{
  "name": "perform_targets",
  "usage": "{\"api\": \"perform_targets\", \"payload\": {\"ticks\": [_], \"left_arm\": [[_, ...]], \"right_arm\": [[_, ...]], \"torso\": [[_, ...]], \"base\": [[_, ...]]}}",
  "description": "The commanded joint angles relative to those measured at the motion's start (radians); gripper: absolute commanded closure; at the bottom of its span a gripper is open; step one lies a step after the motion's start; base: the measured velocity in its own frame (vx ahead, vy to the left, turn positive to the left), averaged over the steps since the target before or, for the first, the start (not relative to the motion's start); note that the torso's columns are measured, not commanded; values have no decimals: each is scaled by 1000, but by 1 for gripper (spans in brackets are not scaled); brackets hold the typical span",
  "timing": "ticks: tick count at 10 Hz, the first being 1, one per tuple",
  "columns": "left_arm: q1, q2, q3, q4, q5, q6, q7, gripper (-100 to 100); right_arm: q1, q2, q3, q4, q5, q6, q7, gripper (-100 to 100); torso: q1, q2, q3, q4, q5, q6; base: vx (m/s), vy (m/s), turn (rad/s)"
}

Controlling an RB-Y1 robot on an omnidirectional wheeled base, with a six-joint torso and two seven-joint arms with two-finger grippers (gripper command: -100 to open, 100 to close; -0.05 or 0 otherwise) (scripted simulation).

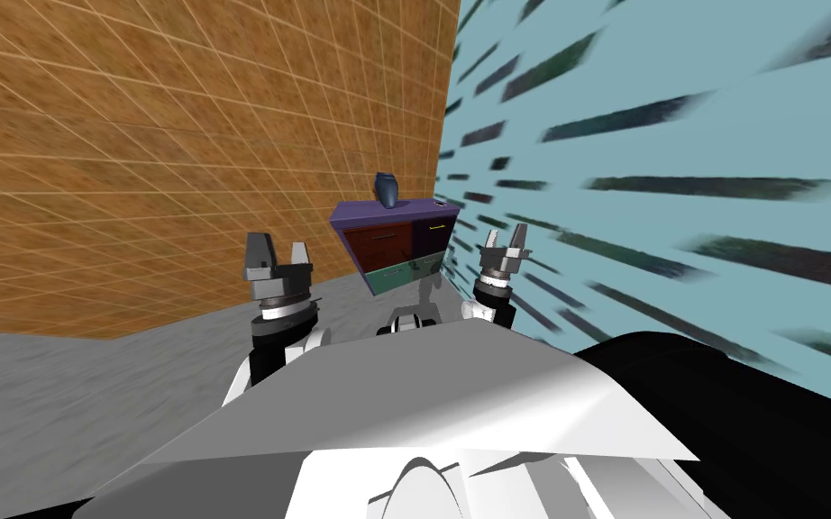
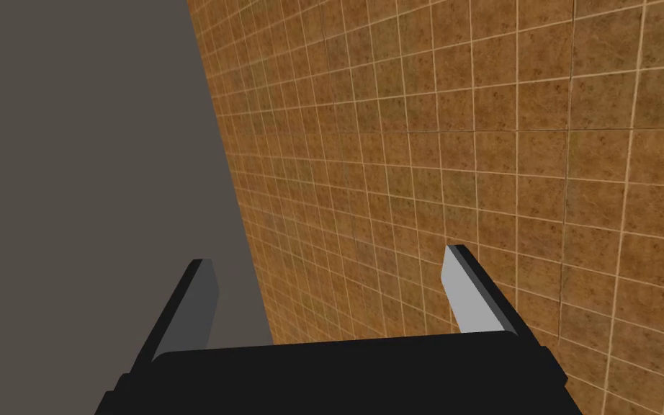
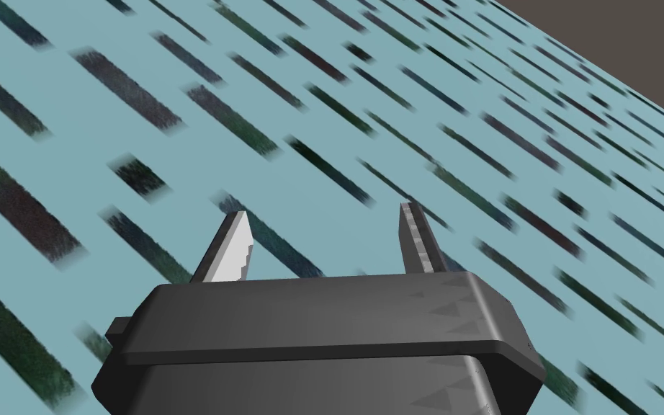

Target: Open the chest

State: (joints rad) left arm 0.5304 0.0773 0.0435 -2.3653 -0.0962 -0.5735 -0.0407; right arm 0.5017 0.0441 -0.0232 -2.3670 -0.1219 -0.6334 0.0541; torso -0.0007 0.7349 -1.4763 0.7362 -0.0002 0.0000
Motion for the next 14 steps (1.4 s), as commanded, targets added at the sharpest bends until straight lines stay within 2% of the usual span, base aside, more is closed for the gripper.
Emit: {"api": "perform_targets", "payload": {"ticks": [1,4,5,10,14], "left_arm": [[-15,48,9,50,8,21,2,-100],[-34,67,15,108,14,39,2,-100],[-47,72,19,145,18,50,2,-100],[-76,62,28,233,27,77,1,-100],[-113,58,40,342,39,110,0,-100]], "right_arm": [[0,0,0,0,0,0,0,0],[0,0,0,0,0,0,0,0],[0,0,0,0,0,0,0,0],[0,0,0,0,0,0,0,0],[0,0,0,0,0,0,0,0]], "torso": [[0,0,-1,1,0,0],[1,4,1,2,0,0],[2,4,1,2,1,0],[1,5,2,2,0,0],[1,0,-2,1,0,0]], "base": [[110,-63,15],[98,-45,10],[124,-40,16],[102,-51,10],[119,-56,14]]}}
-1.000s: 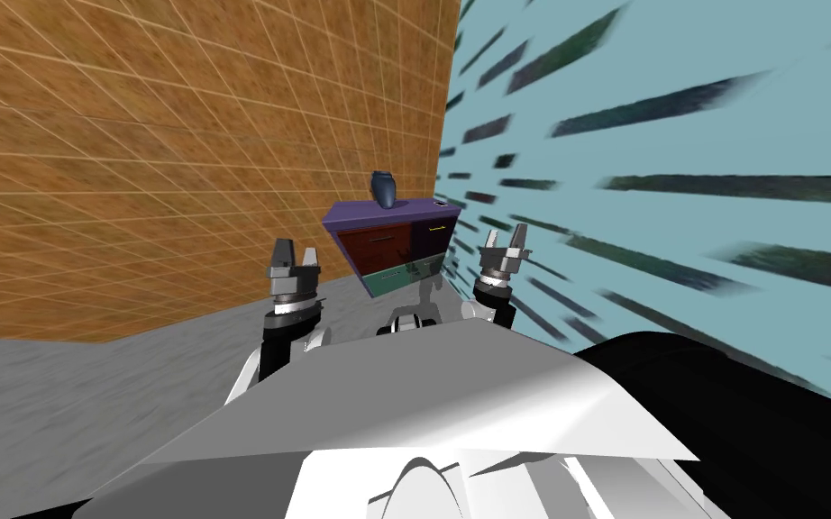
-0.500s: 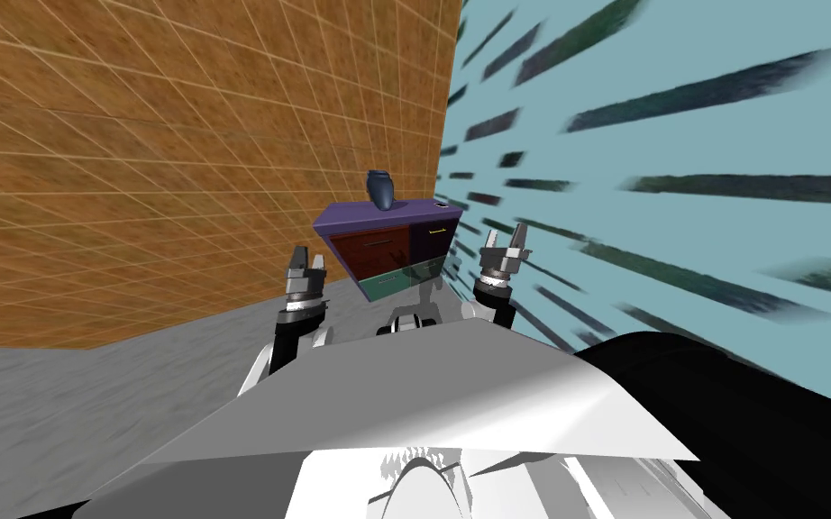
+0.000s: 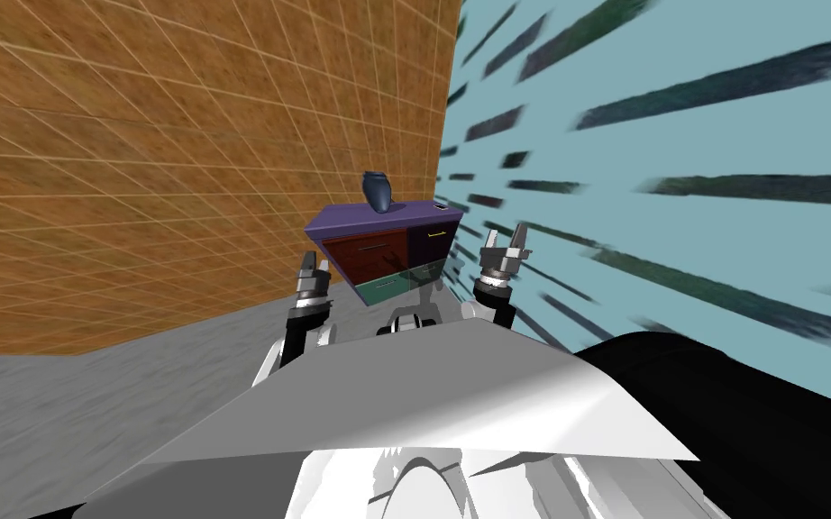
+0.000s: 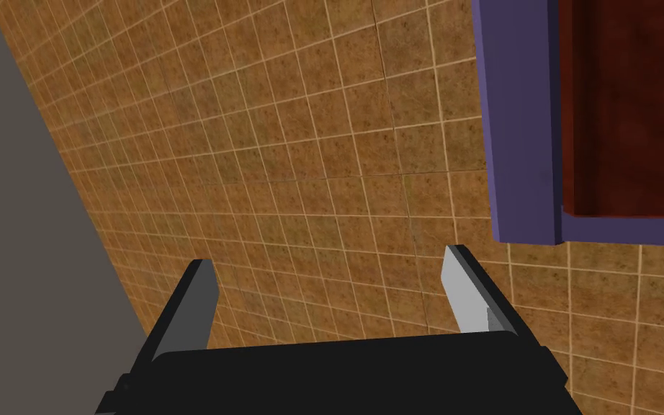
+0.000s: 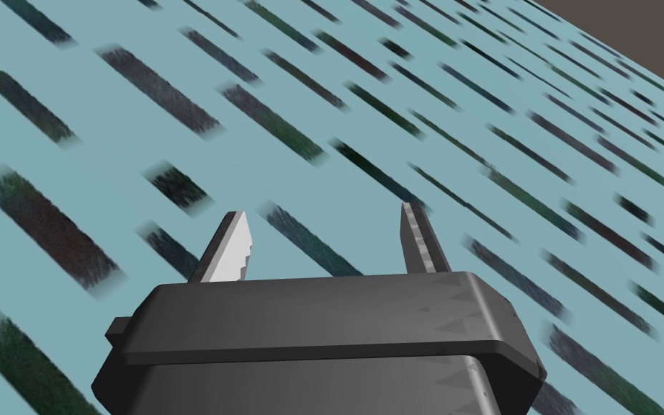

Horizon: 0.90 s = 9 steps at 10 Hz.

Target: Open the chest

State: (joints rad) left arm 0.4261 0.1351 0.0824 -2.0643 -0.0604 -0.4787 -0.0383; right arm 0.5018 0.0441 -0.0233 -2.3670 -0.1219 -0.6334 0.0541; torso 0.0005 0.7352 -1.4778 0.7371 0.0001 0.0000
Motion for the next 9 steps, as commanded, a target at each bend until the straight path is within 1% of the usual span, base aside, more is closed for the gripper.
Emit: {"api": "perform_targets", "payload": {"ticks": [1,2,5,7,9], "left_arm": [[-14,4,3,57,5,20,-2,-100],[-25,15,6,88,8,30,-2,-100],[-42,30,12,139,14,46,-3,-100],[-54,35,16,176,18,57,-3,-100],[-67,30,20,215,22,69,-3,-100]], "right_arm": [[0,0,0,0,0,0,0,0],[0,0,0,0,0,0,0,0],[0,0,0,0,0,0,0,0],[0,0,0,0,0,0,0,0],[0,0,0,0,0,0,0,0]], "torso": [[-1,1,1,0,0,0],[-1,3,2,1,0,0],[0,4,3,1,0,0],[0,4,3,1,0,0],[0,2,1,1,0,0]], "base": [[125,-61,12],[125,-56,13],[102,-50,9],[83,-37,10],[95,-43,10]]}}
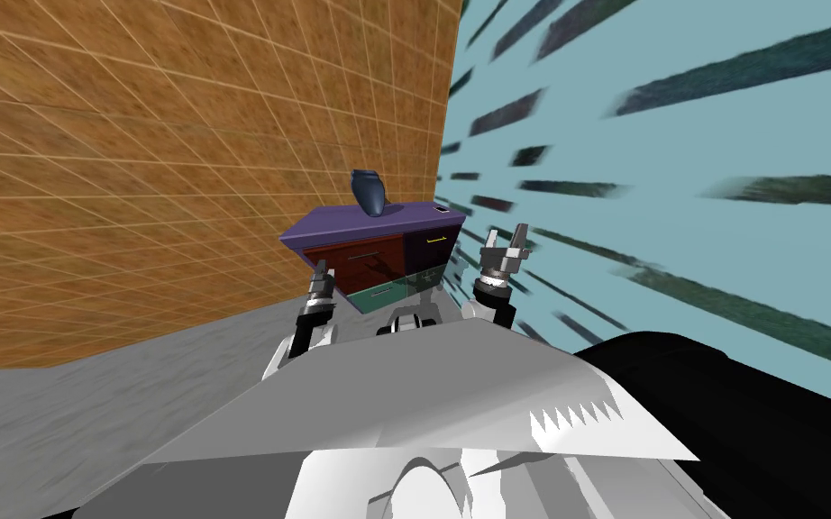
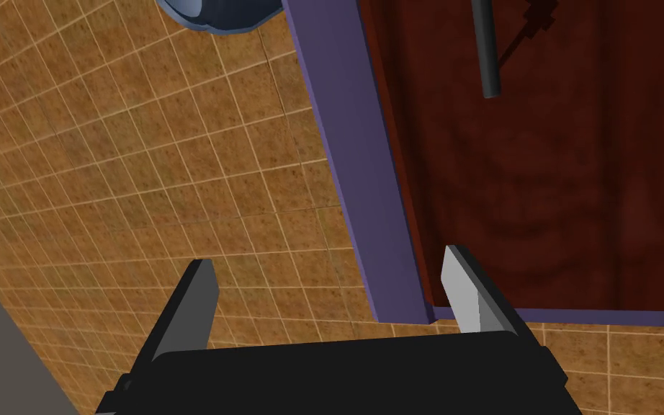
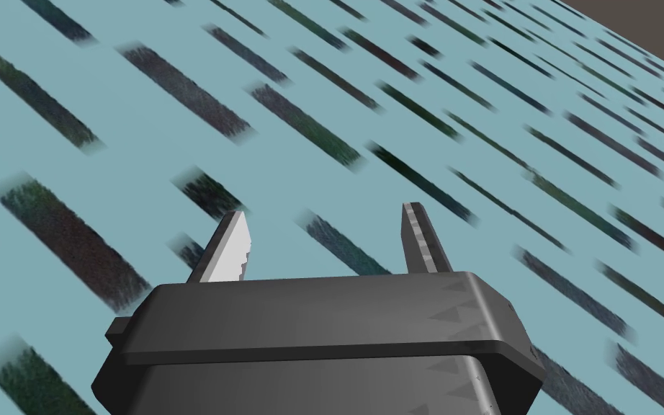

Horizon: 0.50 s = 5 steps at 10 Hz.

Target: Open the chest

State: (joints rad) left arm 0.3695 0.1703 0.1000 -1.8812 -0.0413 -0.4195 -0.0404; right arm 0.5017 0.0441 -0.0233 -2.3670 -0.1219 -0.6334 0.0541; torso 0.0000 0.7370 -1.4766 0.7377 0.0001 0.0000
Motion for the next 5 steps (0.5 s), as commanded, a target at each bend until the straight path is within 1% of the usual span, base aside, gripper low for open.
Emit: {"api": "perform_targets", "payload": {"ticks": [1,3,5], "left_arm": [[-18,-11,5,52,5,16,-1,-100],[-31,-34,9,91,9,28,-1,-100],[-43,-73,13,127,13,39,-2,-100]], "right_arm": [[0,0,0,0,0,0,0,0],[0,0,0,0,0,0,0,0],[0,0,0,0,0,0,0,0]], "torso": [[-1,0,0,0,0,0],[-1,1,0,0,0,0],[0,2,1,0,0,0]], "base": [[102,-41,13],[99,-51,10],[88,-51,10]]}}
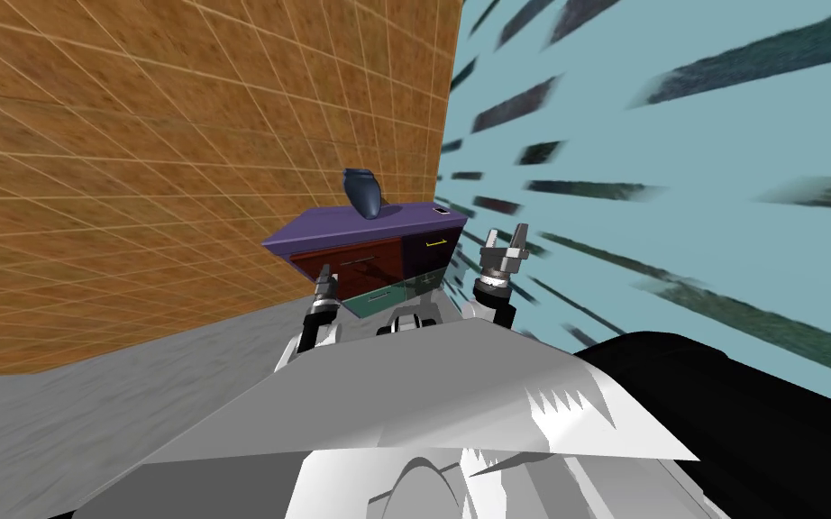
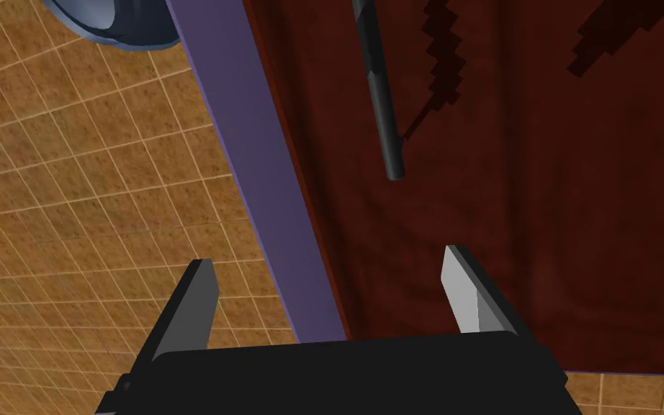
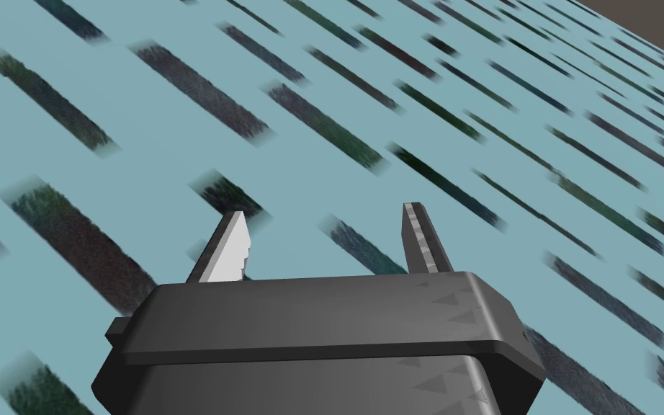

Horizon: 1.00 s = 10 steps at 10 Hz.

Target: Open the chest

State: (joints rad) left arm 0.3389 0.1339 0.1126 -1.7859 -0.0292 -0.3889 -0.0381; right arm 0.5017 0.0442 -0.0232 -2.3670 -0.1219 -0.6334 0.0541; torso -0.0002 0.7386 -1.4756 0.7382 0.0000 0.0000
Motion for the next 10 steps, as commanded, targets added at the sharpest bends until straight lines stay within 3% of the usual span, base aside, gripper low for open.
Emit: {"api": "perform_targets", "payload": {"ticks": [1,5,6,8,9,10], "left_arm": [[-18,-63,3,48,3,13,-4,-100],[-30,-181,7,84,7,25,-4,-100],[-24,-162,5,73,7,27,-2,-100],[-23,-165,8,31,7,68,-3,-100],[-24,-165,8,44,7,55,-3,-100],[-24,-165,5,73,7,27,-3,100]], "right_arm": [[0,0,0,0,0,0,0,0],[0,0,0,0,0,0,0,0],[0,0,0,0,0,0,0,0],[0,0,0,0,0,0,0,0],[0,0,0,0,0,0,0,0],[0,0,0,0,0,0,0,0]], "torso": [[0,0,0,0,0,0],[0,1,0,0,0,0],[0,1,0,0,0,0],[1,-2,-1,0,0,0],[2,-4,-2,-1,0,0],[1,0,-1,0,0,0]], "base": [[90,-37,8],[60,-31,5],[16,-11,1],[76,6,-19],[40,11,-4],[-53,3,30]]}}
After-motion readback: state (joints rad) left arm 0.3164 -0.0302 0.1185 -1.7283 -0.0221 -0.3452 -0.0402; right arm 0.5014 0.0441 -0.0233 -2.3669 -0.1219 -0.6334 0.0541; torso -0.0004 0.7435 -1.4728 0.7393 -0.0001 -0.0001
